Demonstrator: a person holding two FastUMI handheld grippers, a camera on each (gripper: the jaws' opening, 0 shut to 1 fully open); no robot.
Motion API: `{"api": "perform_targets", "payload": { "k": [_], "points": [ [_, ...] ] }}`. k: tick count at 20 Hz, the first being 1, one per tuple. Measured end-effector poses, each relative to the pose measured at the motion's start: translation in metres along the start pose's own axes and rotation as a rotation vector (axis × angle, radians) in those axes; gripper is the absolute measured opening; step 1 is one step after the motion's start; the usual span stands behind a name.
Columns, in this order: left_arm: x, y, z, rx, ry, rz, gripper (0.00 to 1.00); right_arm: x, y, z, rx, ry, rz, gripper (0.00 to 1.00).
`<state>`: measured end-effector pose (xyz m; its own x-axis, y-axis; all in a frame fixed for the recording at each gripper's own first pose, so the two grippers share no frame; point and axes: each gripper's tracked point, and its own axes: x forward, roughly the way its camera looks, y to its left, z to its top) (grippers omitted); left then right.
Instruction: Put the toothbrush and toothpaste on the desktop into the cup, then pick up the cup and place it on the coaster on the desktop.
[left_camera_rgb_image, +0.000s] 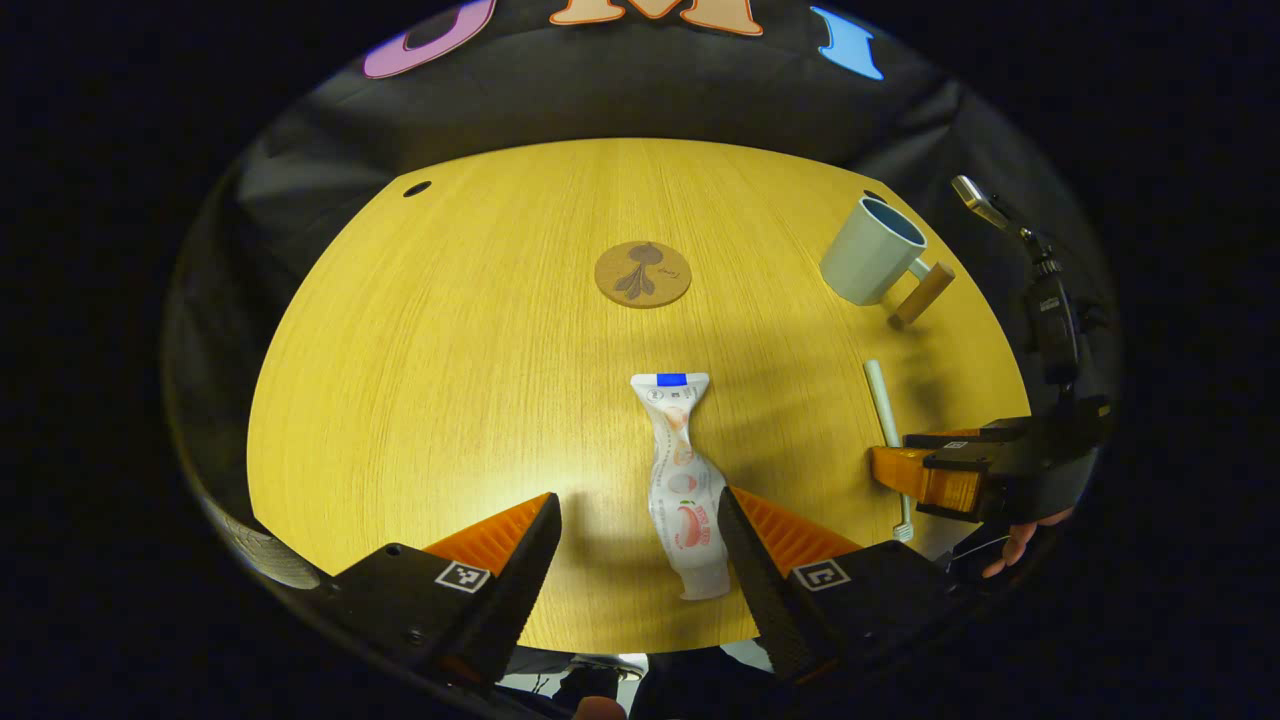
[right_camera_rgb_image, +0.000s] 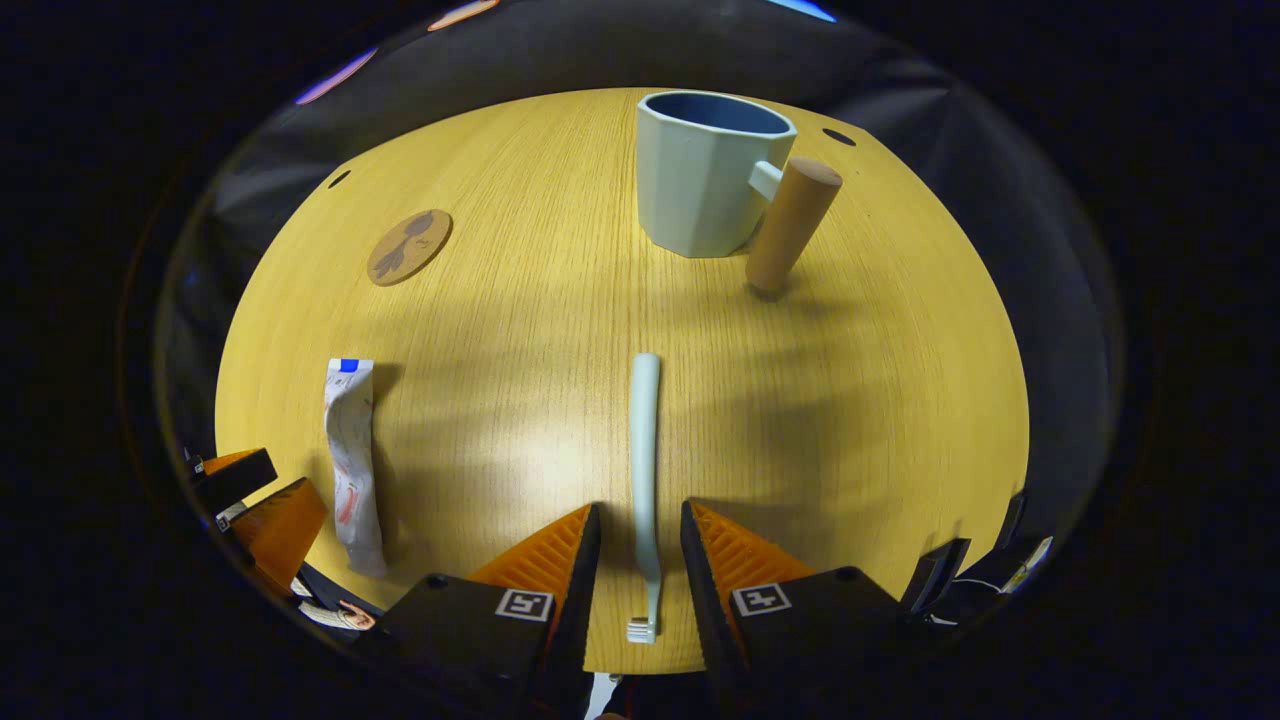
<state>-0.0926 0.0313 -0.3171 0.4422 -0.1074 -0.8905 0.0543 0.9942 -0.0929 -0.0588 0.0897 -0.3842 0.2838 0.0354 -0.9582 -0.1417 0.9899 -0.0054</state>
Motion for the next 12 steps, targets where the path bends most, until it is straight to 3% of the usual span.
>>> {"api": "perform_targets", "payload": {
  "k": [6, 12],
  "points": [
    [0.006, -0.014, 0.000, 0.010, 0.040, -0.037, 0.91, 0.000, 0.000, 0.000, 0.002, -0.002, 0.004, 0.50],
    [0.017, -0.014, -0.003, -0.010, 0.092, -0.007, 0.92, 0.000, 0.000, 0.001, -0.013, 0.009, 0.007, 0.46]
  ]
}}
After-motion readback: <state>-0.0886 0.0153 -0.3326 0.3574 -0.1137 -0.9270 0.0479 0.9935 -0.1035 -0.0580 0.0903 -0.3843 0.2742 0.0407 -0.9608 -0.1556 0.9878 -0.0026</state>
